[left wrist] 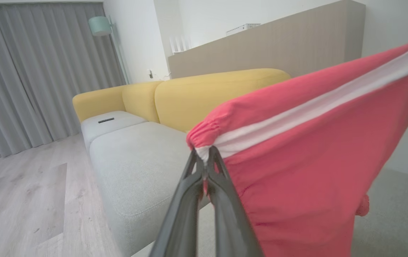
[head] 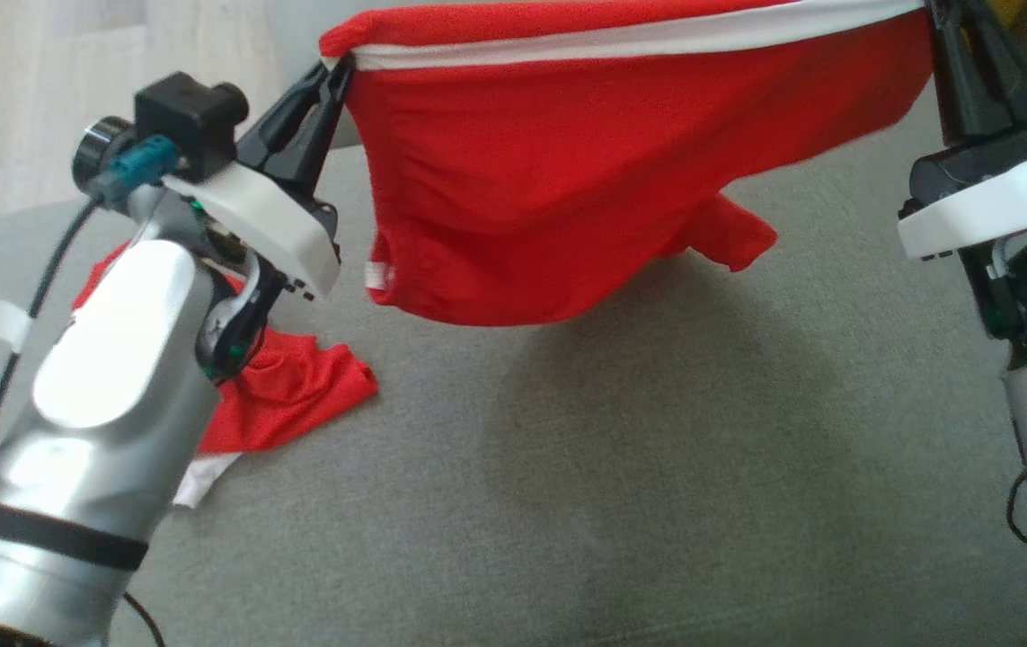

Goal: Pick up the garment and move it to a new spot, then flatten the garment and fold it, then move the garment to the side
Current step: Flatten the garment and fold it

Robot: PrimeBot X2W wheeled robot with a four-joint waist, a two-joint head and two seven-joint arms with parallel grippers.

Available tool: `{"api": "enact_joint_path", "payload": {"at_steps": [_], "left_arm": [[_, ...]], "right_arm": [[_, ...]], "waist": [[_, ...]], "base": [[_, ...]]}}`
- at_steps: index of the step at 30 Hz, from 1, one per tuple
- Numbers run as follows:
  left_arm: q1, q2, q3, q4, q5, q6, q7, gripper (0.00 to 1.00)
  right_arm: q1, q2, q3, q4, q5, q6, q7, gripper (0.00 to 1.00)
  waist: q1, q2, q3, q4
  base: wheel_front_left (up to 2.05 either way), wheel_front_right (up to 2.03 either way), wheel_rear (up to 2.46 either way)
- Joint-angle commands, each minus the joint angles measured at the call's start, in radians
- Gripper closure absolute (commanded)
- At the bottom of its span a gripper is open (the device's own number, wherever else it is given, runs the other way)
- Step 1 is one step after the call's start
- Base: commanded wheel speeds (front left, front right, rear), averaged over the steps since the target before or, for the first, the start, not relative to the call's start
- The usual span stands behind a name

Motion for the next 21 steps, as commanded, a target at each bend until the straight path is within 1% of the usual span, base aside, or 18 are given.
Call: {"api": "enact_joint_path", "payload": {"at_steps": [1, 4, 8, 13, 17, 19, 21], "left_arm": [[-0.052, 0.048, 0.049, -0.037, -0.009, 0.007, 0.006, 1.00], [-0.019, 0.063, 0.055, -0.089, -0.026, 0.017, 0.033, 1.00], [0.049, 0.095, 0.053, -0.183, -0.043, 0.033, 0.079, 1.00], [0.103, 0.144, 0.057, -0.298, -0.059, 0.055, 0.145, 1.00], [0.065, 0.170, 0.067, -0.340, -0.060, 0.057, 0.190, 1.00], [0.013, 0.176, 0.066, -0.334, -0.053, 0.047, 0.209, 1.00], [-0.058, 0.180, 0.066, -0.305, -0.043, 0.033, 0.222, 1.00]], "right_arm": [[-0.031, -0.011, 0.009, -0.031, 0.008, -0.001, 0.009, 1.00], [-0.003, -0.018, 0.005, -0.052, 0.022, -0.001, 0.046, 1.00], [0.065, -0.020, -0.012, -0.111, 0.034, -0.001, 0.110, 1.00], [0.114, -0.019, -0.031, -0.195, 0.042, -0.001, 0.191, 1.00], [0.063, -0.020, -0.042, -0.201, 0.055, -0.001, 0.232, 1.00], [0.002, -0.027, -0.038, -0.170, 0.053, -0.001, 0.241, 1.00], [-0.085, -0.031, -0.032, -0.108, 0.061, -0.001, 0.238, 1.00]], "waist": [[0.0002, -0.0001, -0.014, 0.013], [0.0002, -0.0001, -0.026, 0.021], [0.0002, -0.0001, -0.028, 0.025], [0.0002, -0.0001, 0.003, 0.019], [0.0002, -0.0001, 0.083, 0.010], [0.0002, -0.0001, 0.141, 0.005], [0.0002, -0.0001, 0.202, -0.002]], "base": [[0.00, 0.00, 0.00], [0.00, 0.00, 0.00], [0.00, 0.00, 0.00], [0.00, 0.00, 0.00], [0.00, 0.00, 0.00], [0.00, 0.00, 0.00], [0.00, 0.00, 0.00]]}}
